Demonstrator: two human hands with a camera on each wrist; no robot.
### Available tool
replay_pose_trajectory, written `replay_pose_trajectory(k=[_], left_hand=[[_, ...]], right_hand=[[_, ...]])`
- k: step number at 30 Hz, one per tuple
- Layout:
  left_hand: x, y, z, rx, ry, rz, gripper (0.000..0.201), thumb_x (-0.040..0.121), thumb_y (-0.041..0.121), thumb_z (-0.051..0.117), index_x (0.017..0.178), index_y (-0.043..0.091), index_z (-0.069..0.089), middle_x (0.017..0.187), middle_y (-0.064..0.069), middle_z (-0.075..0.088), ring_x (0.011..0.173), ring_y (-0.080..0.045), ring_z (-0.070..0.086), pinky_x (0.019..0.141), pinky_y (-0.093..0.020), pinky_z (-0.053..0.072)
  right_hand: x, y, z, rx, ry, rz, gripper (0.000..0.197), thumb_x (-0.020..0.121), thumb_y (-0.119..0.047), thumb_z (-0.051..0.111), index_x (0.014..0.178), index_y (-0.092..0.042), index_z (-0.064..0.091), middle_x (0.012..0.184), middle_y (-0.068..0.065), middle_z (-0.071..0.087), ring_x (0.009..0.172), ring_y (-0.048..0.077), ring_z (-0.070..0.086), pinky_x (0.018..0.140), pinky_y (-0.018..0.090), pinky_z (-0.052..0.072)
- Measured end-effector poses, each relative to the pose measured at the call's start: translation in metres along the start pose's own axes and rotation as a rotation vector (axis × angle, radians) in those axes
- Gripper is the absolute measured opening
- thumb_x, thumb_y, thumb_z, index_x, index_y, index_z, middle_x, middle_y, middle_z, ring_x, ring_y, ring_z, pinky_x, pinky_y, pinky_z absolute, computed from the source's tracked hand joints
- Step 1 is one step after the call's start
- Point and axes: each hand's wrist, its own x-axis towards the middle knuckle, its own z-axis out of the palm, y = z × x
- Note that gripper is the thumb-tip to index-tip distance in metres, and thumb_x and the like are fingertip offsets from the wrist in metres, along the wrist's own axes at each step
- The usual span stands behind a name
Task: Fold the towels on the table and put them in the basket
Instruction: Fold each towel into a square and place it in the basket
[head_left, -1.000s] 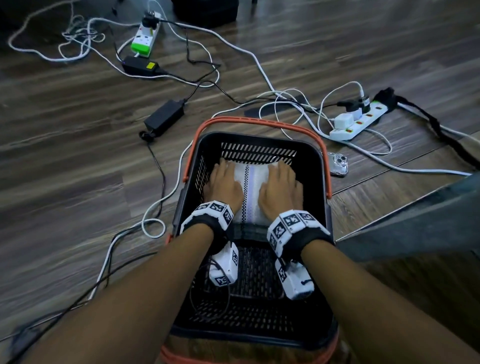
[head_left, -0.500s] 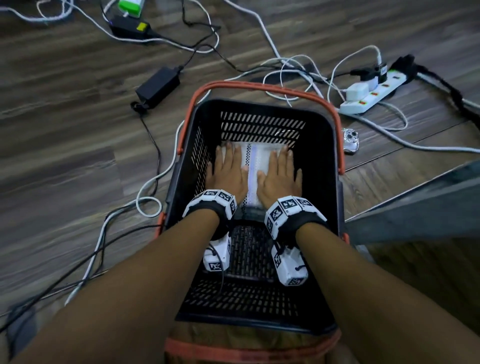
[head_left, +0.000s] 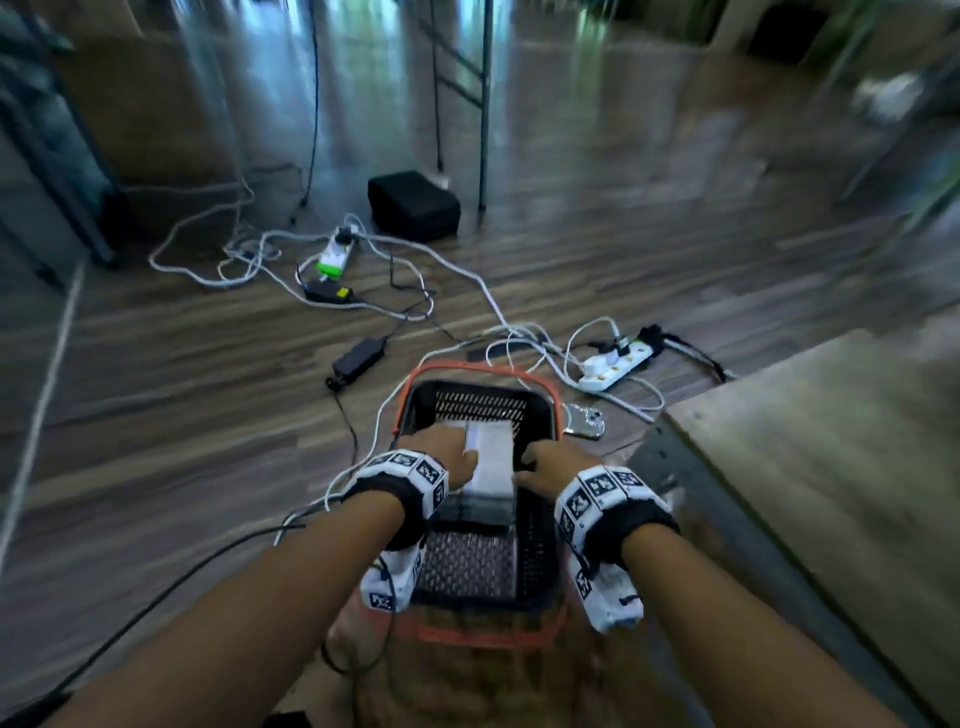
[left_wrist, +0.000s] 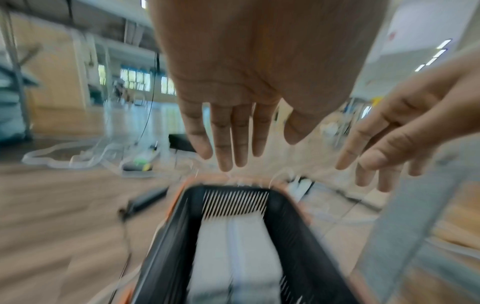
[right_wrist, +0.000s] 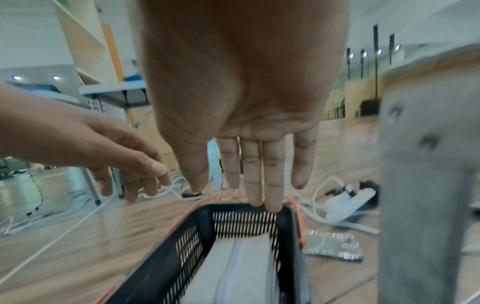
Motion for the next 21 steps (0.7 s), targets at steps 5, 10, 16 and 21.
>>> replay_pose_trajectory(k=[5,10,16,21], left_hand=[[-0.095,0.056,-0.096,-0.032,0.23,0.186,0.033,0.087,0.04,0.041,0.105,0.019,0.06,0.107,-0.01,0.066,0.098,-0.031,0.062,0.085,-0.038,0.051],[-0.178,0.112,-0.155,0.057,0.332,0.265,0.039,0.092,0.043,0.043,0.115,0.015,0.057,0.122,-0.009,0.059,0.11,-0.029,0.056,0.087,-0.035,0.045],[-0.234,0.172,-0.176,0.09,0.365,0.43,0.041,0.092,0.043,0.043,0.115,0.012,0.057,0.121,-0.013,0.06,0.11,-0.03,0.057,0.089,-0.036,0.047],[-0.254,0.238,-0.169,0.146,0.341,0.599,0.041,0.092,0.047,0.041,0.119,0.019,0.053,0.125,-0.008,0.056,0.113,-0.028,0.054,0.09,-0.039,0.046]], right_hand=[[-0.123,0.006,-0.08,-0.025,0.255,0.035,0.035,0.089,-0.04,0.051,0.109,-0.014,0.062,0.114,0.01,0.064,0.106,0.028,0.06,0.085,0.032,0.046],[-0.236,0.022,-0.13,0.009,0.431,0.134,0.033,0.087,-0.046,0.053,0.112,-0.028,0.064,0.12,0.001,0.064,0.106,0.024,0.06,0.082,0.031,0.047],[-0.346,0.059,-0.136,0.019,0.522,0.308,0.038,0.088,-0.045,0.051,0.118,-0.023,0.059,0.121,0.0,0.061,0.111,0.022,0.057,0.091,0.037,0.047],[-0.413,0.102,-0.116,0.067,0.554,0.451,0.039,0.084,-0.051,0.053,0.115,-0.028,0.059,0.116,-0.003,0.062,0.108,0.019,0.058,0.09,0.037,0.048]])
